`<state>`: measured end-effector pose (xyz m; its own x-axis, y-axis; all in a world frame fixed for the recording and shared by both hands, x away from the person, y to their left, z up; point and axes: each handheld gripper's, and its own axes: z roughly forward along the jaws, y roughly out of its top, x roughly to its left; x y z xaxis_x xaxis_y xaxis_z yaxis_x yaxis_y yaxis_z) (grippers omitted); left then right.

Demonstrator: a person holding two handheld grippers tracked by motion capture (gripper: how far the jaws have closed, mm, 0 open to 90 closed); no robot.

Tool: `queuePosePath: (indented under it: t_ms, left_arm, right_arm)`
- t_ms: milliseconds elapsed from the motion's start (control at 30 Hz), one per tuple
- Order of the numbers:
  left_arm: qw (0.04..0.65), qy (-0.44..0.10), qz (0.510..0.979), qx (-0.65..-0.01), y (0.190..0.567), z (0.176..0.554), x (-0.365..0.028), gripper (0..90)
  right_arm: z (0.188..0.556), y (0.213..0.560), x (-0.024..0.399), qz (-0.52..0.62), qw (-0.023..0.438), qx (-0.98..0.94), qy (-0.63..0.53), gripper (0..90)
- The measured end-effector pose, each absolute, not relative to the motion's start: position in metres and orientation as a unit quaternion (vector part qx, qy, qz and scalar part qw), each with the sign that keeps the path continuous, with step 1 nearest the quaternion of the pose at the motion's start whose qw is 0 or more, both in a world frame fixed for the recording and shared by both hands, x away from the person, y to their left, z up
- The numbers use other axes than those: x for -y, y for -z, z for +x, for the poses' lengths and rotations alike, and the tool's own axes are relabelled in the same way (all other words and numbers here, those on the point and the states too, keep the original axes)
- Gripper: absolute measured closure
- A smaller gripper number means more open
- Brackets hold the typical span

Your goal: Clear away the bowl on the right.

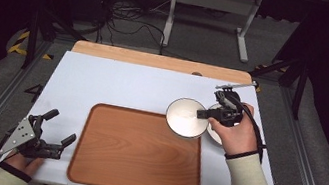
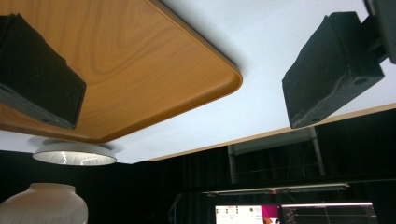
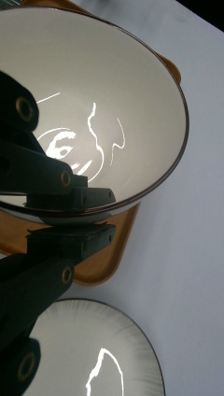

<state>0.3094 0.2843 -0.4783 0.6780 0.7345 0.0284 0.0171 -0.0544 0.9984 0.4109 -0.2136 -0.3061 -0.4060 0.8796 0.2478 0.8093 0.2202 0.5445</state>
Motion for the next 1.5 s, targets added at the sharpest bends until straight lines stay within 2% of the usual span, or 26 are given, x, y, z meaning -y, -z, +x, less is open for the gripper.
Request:
queuePosePath:
  t_ms: [767, 1500]
  left_arm:
    - [0.628, -0.286, 0.667, -0.280, 0.478, 0.309, -0.285, 0.2]
    - [0.628, -0.286, 0.668, -0.279, 0.478, 0.309, -0.285, 0.2]
  right_arm:
    - [0.404, 0.310, 0.157, 0.496, 0.017, -0.807, -0.320, 81.6]
    - [0.408, 0.359, 0.131, 0.492, -0.024, -0.816, -0.302, 81.0]
